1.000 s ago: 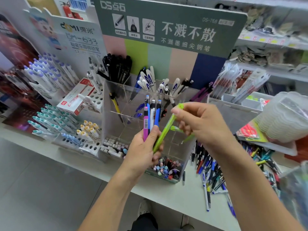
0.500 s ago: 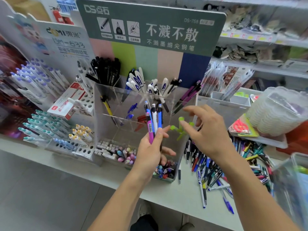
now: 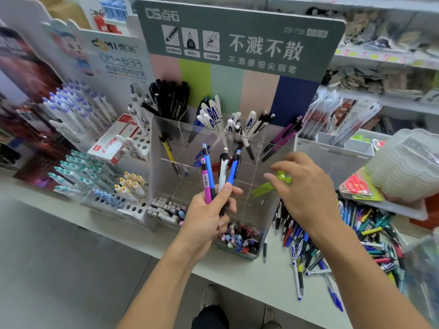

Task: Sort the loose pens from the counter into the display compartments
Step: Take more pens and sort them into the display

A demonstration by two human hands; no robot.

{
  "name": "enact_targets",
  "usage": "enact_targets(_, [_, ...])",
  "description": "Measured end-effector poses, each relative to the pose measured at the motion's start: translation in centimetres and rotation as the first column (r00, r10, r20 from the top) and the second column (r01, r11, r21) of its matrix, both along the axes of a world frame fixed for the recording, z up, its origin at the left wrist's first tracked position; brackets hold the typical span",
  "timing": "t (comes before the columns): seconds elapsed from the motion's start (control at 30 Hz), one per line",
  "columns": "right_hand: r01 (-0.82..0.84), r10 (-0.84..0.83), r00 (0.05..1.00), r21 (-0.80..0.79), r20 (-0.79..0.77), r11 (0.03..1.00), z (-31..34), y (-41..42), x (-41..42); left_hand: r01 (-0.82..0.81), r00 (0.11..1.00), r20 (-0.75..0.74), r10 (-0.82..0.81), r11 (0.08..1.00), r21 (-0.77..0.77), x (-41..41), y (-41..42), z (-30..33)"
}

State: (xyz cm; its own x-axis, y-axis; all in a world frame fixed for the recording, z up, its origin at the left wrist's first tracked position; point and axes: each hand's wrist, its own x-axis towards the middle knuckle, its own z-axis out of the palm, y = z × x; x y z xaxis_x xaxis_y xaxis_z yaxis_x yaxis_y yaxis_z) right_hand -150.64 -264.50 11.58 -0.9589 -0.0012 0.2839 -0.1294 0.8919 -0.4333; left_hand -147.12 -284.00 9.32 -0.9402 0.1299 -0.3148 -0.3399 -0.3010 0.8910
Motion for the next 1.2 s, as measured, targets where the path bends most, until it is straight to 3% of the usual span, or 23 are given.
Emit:
enact_targets(0.07, [0.057, -0.048, 0.994, 0.094, -0.097, 0.994, 1.2, -0.5, 0.7, 0.035, 0.999, -0.004, -0.035, 0.999, -0.016, 0.4, -0.9, -0.3])
enact_targets(0.13, [0.036, -0.024, 0.990, 0.084, -0.139, 0.996, 2.4, -1.5, 1.2, 0.077, 0.997, 0.008, -0.077, 0.996, -0.038, 0.7, -1.6, -0.4])
enact_targets(0.23, [-0.121, 0.147, 0.984, -0.230, 0.101, 0.966, 2.9, -4.1, 1.1, 0.168, 0.986, 0.004, -0.168, 0.982, -0.089, 1.2, -2.3, -0.5])
enact_targets(0.33, [-0.083, 0.267, 0.938, -0.607, 0.219, 0.790, 2.3, -5.9, 0.5, 0.176, 0.984, -0.010, -0.179, 0.977, -0.122, 1.6, -2.7, -0.4])
enact_targets(0.4, [0.036, 0.210, 0.953, -0.771, 0.217, 0.635, 2.2, -5.7, 0.0, 0.100, 0.995, 0.026, -0.097, 0.988, -0.121, 1.7, -3.0, -0.8])
enact_targets(0.47, [0.111, 0.127, 0.970, -0.842, 0.207, 0.527, 2.6, -4.8, -0.5, 0.051, 0.999, 0.025, -0.046, 0.972, -0.229, 1.7, -3.6, -1.5])
enact_targets(0.53, [0.093, 0.155, 0.965, -0.825, 0.213, 0.557, 3.0, -4.1, -0.8, 0.055, 0.998, -0.005, -0.060, 0.937, -0.346, 1.7, -4.1, -2.1])
enact_targets(0.6, [-0.014, 0.309, 0.909, -0.723, 0.278, 0.690, 3.0, -4.4, -0.6, 0.074, 0.993, -0.047, -0.107, 0.887, -0.456, 1.8, -4.2, -2.1])
enact_targets(0.67, [-0.146, 0.424, 0.837, -0.607, 0.345, 0.781, 2.3, -5.7, -0.2, 0.090, 0.968, -0.128, -0.218, 0.770, -0.632, 1.9, -4.3, -2.3])
enact_targets(0.73, [-0.159, 0.445, 0.829, -0.619, 0.339, 0.769, 1.5, -6.8, -0.1, 0.102, 0.943, -0.152, -0.295, 0.692, -0.714, 2.1, -4.5, -2.6])
enact_targets(0.8, [-0.119, 0.481, 0.813, -0.716, 0.327, 0.688, 1.3, -7.5, -0.1, 0.163, 0.943, -0.117, -0.312, 0.738, -0.654, 2.2, -4.9, -2.5])
enact_targets(0.87, [-0.079, 0.518, 0.788, -0.780, 0.333, 0.621, 1.3, -7.6, -0.2, 0.239, 0.950, -0.058, -0.307, 0.834, -0.497, 2.3, -5.4, -2.1])
enact_targets(1.0, [-0.026, 0.538, 0.753, -0.799, 0.380, 0.601, 1.0, -7.2, -0.8, 0.273, 0.961, 0.022, -0.274, 0.939, -0.209, 2.3, -5.8, -1.1])
enact_targets(1.2, [0.018, 0.523, 0.732, -0.780, 0.436, 0.625, 1.2, -5.7, -1.1, 0.076, 0.996, -0.026, -0.087, 0.959, -0.273, 2.0, -4.8, -0.9])
